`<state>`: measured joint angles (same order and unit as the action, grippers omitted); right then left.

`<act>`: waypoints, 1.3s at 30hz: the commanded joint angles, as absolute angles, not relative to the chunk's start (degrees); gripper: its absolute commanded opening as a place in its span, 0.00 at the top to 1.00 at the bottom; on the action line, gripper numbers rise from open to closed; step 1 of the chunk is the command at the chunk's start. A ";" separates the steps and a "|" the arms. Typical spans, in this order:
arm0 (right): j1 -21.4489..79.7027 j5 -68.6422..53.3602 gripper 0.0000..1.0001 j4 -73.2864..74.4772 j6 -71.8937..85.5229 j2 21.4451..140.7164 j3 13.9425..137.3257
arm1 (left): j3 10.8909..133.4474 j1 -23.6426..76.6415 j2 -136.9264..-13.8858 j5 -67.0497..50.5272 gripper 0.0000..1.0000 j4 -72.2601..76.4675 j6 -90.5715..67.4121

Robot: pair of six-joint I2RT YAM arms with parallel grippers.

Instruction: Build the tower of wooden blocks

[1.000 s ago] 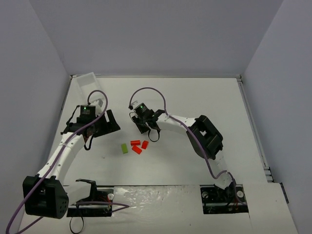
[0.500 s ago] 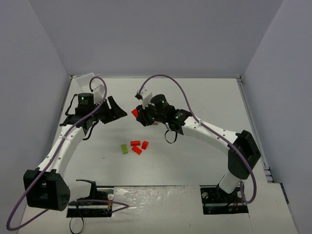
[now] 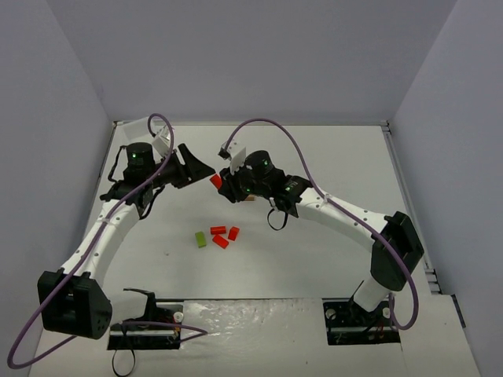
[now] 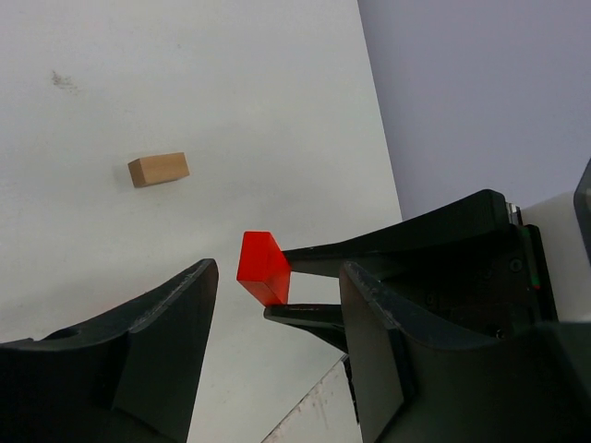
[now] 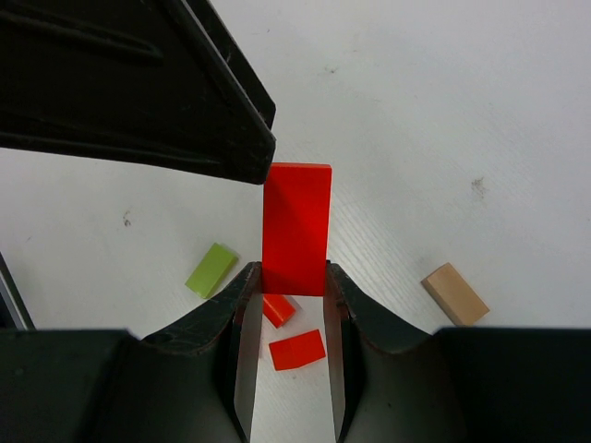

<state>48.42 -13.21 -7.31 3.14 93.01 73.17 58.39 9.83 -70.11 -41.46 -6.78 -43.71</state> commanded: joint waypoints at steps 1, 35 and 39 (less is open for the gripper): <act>48.66 -14.59 1.00 -12.72 3.60 88.27 73.77 | 60.53 11.12 -70.82 -42.02 0.50 -3.60 -43.60; 48.01 -14.85 1.00 -13.45 3.93 88.24 72.69 | 62.97 12.86 -72.38 -41.15 0.98 -1.72 -44.94; 47.89 -14.59 0.74 -13.45 4.04 87.98 72.55 | 63.63 13.01 -72.07 -39.99 1.00 -2.46 -44.56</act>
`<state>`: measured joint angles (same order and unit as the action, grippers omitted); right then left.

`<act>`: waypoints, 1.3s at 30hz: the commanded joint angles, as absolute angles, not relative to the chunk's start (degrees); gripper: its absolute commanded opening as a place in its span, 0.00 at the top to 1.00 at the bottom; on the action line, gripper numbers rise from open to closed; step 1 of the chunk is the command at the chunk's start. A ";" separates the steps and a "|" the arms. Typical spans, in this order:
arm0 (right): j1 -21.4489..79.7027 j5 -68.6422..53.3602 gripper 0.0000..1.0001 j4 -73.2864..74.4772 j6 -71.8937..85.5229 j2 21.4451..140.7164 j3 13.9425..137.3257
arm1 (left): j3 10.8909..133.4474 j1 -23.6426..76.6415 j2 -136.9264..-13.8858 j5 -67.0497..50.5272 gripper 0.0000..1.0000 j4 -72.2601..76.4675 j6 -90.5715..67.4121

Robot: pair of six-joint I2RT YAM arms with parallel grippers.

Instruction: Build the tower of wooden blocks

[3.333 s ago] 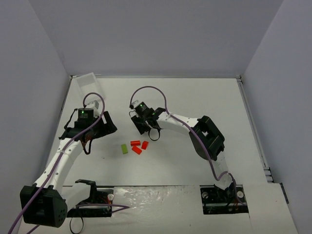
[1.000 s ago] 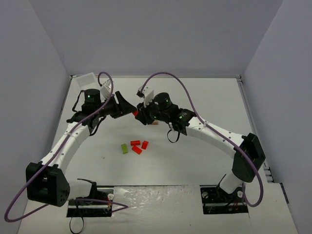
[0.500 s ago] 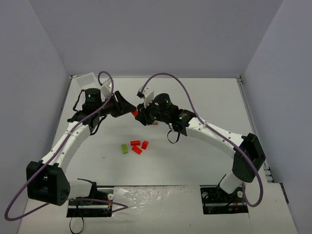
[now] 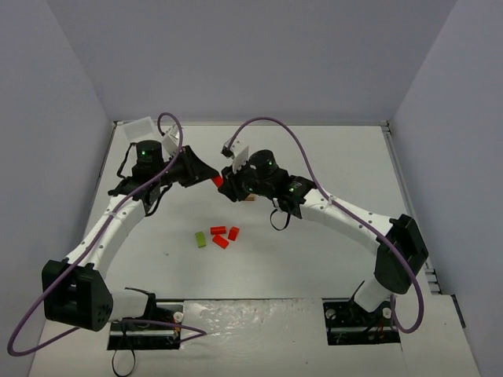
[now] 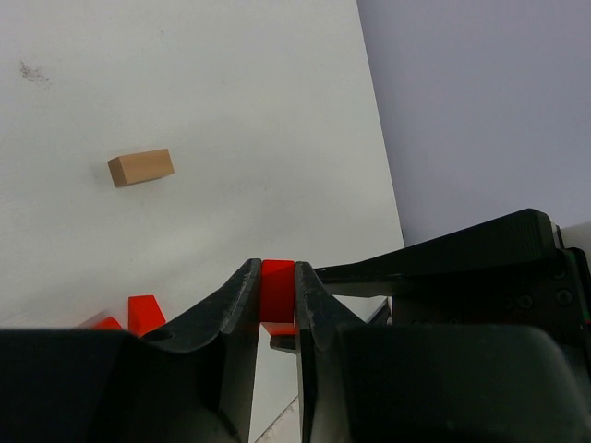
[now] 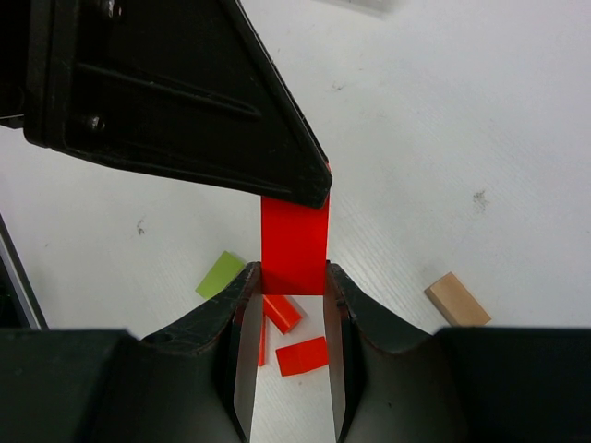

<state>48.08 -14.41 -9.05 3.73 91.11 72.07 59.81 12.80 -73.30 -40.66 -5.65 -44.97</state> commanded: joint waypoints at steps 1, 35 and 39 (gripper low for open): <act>47.73 -14.51 0.66 -13.47 4.07 87.76 72.40 | 64.09 13.25 -72.12 -39.37 1.00 -3.14 -43.99; 31.08 19.34 0.00 11.05 9.25 54.77 51.92 | 75.48 40.98 -97.01 22.07 1.00 0.58 -28.77; 30.79 19.42 0.00 11.43 8.34 54.14 51.37 | 73.25 41.54 -97.66 22.85 1.00 5.41 -29.98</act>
<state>31.19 16.84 12.40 9.00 55.13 51.88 73.98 40.76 -98.76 19.48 -4.19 -30.14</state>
